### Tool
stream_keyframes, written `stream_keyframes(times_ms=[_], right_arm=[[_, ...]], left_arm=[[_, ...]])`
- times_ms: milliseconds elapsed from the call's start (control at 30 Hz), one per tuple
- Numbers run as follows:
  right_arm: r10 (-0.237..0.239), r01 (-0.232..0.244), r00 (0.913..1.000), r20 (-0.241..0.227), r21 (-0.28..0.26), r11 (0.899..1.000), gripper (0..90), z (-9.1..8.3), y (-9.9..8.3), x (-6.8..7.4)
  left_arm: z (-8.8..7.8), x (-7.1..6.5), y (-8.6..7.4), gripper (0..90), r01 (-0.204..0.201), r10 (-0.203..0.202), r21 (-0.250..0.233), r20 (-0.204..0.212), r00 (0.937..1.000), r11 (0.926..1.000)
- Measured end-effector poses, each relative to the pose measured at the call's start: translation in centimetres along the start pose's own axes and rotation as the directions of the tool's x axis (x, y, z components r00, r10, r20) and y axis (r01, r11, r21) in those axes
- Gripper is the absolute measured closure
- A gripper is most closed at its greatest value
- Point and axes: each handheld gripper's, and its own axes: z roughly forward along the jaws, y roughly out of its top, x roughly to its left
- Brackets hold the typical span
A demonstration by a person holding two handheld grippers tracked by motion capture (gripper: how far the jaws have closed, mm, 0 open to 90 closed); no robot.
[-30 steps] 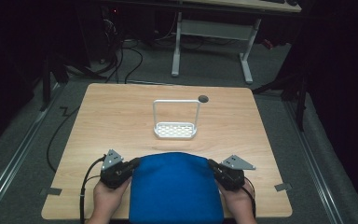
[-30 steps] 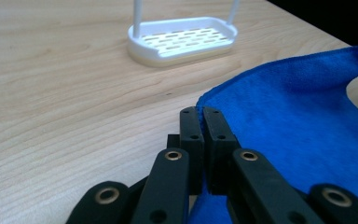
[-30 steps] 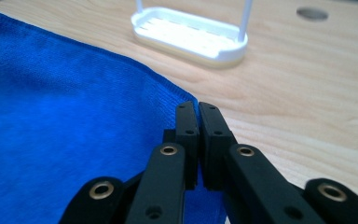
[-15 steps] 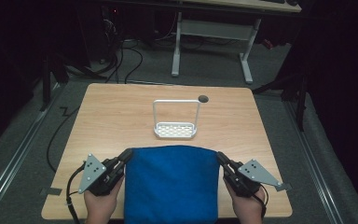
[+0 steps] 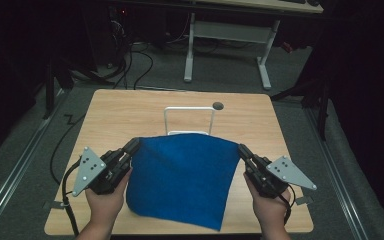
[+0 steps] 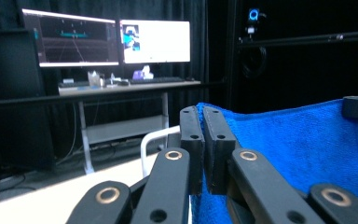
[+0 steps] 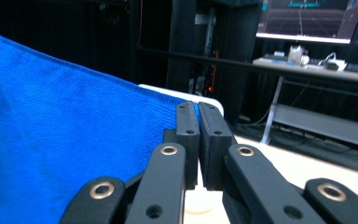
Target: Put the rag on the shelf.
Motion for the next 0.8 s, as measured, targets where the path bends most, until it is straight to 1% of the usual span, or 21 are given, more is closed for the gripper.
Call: stream_keyframes(times_ms=[100,133,200,233,267,300,367,400,433,500,533,567,667,700,800], right_arm=[[-0.005,0.005,1.0,0.004,-0.036,0.999,88.4,0.3,1.6,-0.3],[-0.005,0.005,1.0,0.004,-0.036,0.999,88.4,0.3,1.6,-0.3],[-0.005,0.005,1.0,0.003,-0.056,0.998,88.4,0.7,2.6,-0.7],[-0.001,0.002,1.0,0.004,-0.058,0.998,88.4,0.9,2.9,-0.8],[-0.002,0.002,1.0,0.006,-0.057,0.998,88.4,1.0,3.2,-1.0],[0.0,0.001,1.0,0.007,-0.061,0.998,88.4,1.3,3.4,-1.2],[0.012,-0.012,0.9999,0.011,-0.065,0.998,88.5,1.6,3.8,-1.5],[0.01,-0.009,0.9999,0.013,-0.067,0.998,88.5,1.8,4.0,-1.7],[0.018,-0.017,0.9997,0.017,-0.066,0.998,88.5,2.0,4.1,-1.9],[0.02,-0.019,0.9995,0.023,-0.068,0.997,88.5,2.3,4.3,-2.2],[0.02,-0.019,0.9995,0.023,-0.068,0.997,88.5,2.3,4.3,-2.2],[0.021,-0.019,0.9994,0.028,-0.066,0.998,88.5,2.7,4.4,-2.5],[0.029,-0.027,0.9992,0.028,-0.065,0.997,88.5,2.9,4.4,-2.8],[0.034,-0.032,0.999,0.03,-0.062,0.998,88.5,3.2,4.4,-3.0],[0.027,-0.025,0.9991,0.033,-0.057,0.998,88.5,3.4,4.4,-3.3]], left_arm=[[0.6,0.4,0.9,88.1,0.001,-0.001,-0.024,-0.002,1.0,0.9997],[0.6,0.4,0.9,88.1,0.001,-0.001,-0.024,-0.002,1.0,0.9997],[1.0,0.7,1.4,88.1,-0.003,0.003,-0.028,-0.005,1.0,0.9996],[1.5,1.0,1.7,88.1,-0.003,0.002,-0.034,-0.007,1.0,0.9994],[1.5,1.0,1.7,88.1,-0.003,0.002,-0.034,-0.007,1.0,0.9994],[1.9,1.3,2.0,88.1,-0.004,0.003,-0.033,-0.011,0.9999,0.9994],[2.4,1.5,2.2,88.1,-0.007,0.007,-0.037,-0.015,0.9999,0.9993],[2.4,1.5,2.2,88.1,-0.007,0.007,-0.037,-0.015,0.9999,0.9993],[2.8,1.6,2.3,88.1,-0.011,0.01,-0.035,-0.02,0.9998,0.9993],[3.2,1.8,2.3,88.1,-0.012,0.011,-0.029,-0.024,0.9997,0.9995],[3.2,1.8,2.3,88.1,-0.012,0.011,-0.029,-0.024,0.9997,0.9995],[3.6,2.1,2.3,88.1,-0.006,0.005,-0.022,-0.025,0.9997,0.9997],[4.0,2.2,2.2,88.1,-0.002,0.002,-0.018,-0.025,0.9997,0.9998],[4.4,2.4,2.1,88.1,0.002,-0.002,-0.007,-0.025,0.9997,1.0],[4.7,2.6,2.0,88.1,0.009,-0.009,0.003,-0.024,0.9997,1.0]])
